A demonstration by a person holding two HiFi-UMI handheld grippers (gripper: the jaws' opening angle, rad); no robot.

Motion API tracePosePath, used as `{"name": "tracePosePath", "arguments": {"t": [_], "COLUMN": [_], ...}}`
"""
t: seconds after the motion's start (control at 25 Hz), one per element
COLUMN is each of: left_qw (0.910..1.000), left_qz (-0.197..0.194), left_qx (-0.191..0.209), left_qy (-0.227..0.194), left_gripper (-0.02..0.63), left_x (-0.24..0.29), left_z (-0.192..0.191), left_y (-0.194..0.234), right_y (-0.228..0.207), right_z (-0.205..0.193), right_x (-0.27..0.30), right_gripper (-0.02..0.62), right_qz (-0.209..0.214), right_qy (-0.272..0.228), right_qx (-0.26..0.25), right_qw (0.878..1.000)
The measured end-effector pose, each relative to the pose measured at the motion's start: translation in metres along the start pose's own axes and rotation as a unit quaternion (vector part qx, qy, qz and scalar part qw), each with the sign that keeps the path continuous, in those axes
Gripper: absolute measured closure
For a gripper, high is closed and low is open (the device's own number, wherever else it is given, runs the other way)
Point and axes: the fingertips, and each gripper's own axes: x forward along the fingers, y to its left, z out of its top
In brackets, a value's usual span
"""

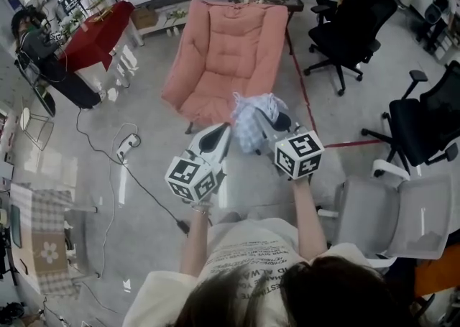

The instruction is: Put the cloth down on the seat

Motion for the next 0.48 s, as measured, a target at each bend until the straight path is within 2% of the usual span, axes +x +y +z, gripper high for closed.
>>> {"name": "tracePosePath", "arguments": {"t": [0.48], "left_qw": [0.9996], "left_qz": [0.024], "left_qx": [-0.009], "left_qy": [0.012], "left_gripper": [0.618], "left_x": [0.004], "left_z": [-0.007], "left_y": [0.024], "right_y": [-0.015], "right_z": [-0.006], "right_x": [0.020], "right_gripper": [0.523], "right_qz": [0.003], "right_qy": [0.004], "right_qx": [0.020], "right_qw": [1.000]}}
